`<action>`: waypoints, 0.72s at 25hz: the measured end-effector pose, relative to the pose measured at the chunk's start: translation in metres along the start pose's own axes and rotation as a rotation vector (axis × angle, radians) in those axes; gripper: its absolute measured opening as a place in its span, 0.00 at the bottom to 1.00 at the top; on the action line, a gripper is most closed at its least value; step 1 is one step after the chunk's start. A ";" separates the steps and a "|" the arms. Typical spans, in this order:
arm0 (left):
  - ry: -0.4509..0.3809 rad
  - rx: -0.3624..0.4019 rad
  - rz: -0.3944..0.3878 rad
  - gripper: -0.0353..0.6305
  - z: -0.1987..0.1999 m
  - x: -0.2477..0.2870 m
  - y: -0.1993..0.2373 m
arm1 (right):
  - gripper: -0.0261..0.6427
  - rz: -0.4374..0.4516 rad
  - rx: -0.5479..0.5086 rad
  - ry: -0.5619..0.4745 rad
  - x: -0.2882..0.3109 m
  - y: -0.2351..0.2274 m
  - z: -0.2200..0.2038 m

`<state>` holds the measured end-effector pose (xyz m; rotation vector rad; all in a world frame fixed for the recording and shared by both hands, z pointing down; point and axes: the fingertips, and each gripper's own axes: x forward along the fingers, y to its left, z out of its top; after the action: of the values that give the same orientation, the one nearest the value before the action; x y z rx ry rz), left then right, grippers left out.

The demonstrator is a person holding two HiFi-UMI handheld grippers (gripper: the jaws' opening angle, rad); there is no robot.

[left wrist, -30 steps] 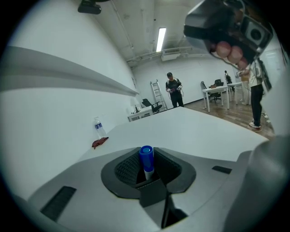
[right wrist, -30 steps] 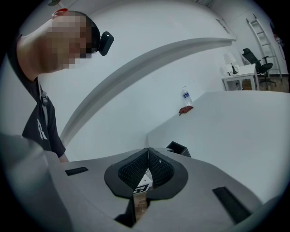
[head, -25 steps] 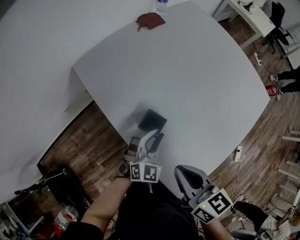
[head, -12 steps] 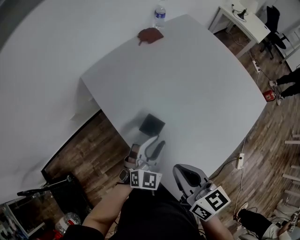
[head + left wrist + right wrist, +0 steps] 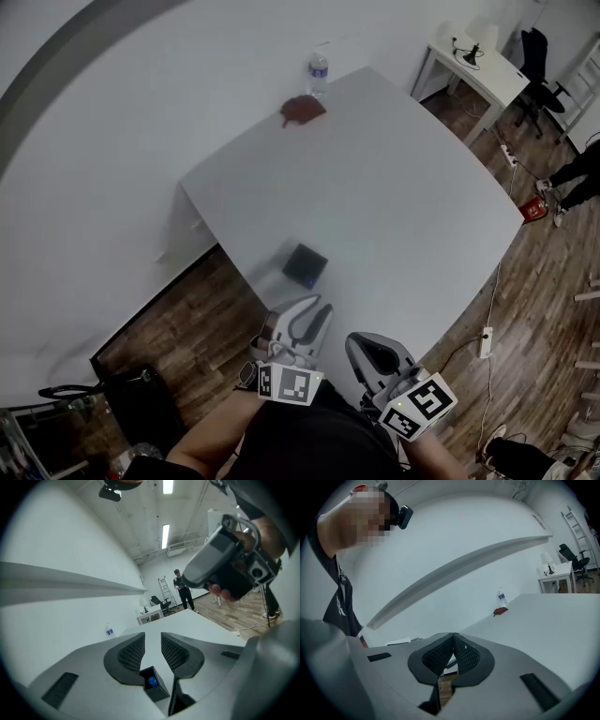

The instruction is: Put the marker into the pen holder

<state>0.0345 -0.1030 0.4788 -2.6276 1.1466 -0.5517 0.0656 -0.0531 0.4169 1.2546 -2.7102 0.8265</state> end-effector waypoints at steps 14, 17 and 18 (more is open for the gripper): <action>-0.144 -0.071 0.053 0.10 0.095 -0.065 0.010 | 0.06 0.065 -0.077 -0.083 -0.017 0.025 0.034; -0.148 -0.088 0.037 0.08 0.106 -0.073 0.013 | 0.06 0.079 -0.091 -0.093 -0.018 0.032 0.039; -0.148 -0.105 0.032 0.07 0.108 -0.076 0.014 | 0.06 0.083 -0.096 -0.095 -0.018 0.034 0.041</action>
<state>0.0235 -0.0508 0.3574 -2.6798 1.1990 -0.2924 0.0600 -0.0422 0.3621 1.1988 -2.8562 0.6513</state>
